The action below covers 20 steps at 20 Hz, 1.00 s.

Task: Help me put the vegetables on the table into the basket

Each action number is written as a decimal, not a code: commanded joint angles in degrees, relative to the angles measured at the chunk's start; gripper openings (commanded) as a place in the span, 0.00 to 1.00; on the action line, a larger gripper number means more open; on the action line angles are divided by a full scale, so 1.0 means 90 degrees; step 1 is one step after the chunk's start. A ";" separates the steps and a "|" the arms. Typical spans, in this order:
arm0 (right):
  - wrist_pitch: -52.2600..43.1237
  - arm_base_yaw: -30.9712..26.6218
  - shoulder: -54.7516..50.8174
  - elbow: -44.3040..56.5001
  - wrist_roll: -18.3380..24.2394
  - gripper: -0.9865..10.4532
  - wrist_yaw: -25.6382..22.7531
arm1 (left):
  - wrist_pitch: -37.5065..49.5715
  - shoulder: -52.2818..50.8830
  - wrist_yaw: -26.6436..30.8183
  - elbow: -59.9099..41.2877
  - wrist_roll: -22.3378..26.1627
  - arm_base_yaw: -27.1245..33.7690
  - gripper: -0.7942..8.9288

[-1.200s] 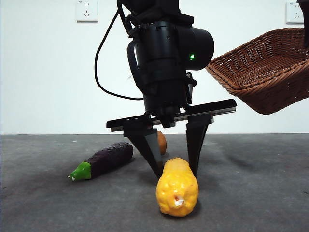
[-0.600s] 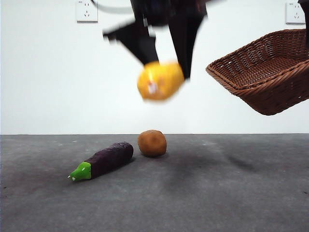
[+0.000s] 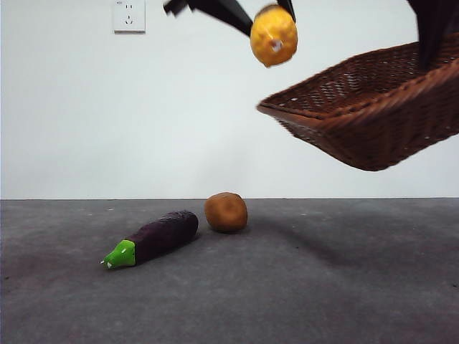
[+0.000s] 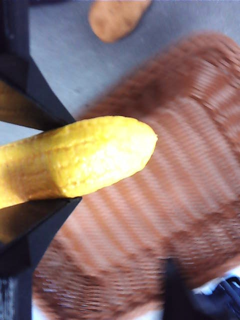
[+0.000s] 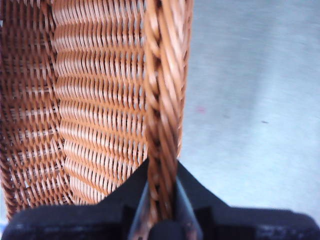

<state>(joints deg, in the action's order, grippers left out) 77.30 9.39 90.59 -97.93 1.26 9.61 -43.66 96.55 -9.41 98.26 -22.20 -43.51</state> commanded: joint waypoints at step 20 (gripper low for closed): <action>0.0151 0.0170 0.0017 -0.0024 -0.0432 0.08 -0.0454 | 0.0083 0.0583 -0.0090 -0.0027 0.0158 0.0923 0.69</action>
<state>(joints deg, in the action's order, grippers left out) 77.58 11.07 90.59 -97.93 -1.98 5.43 -42.94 101.86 -10.79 98.15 -22.85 -35.53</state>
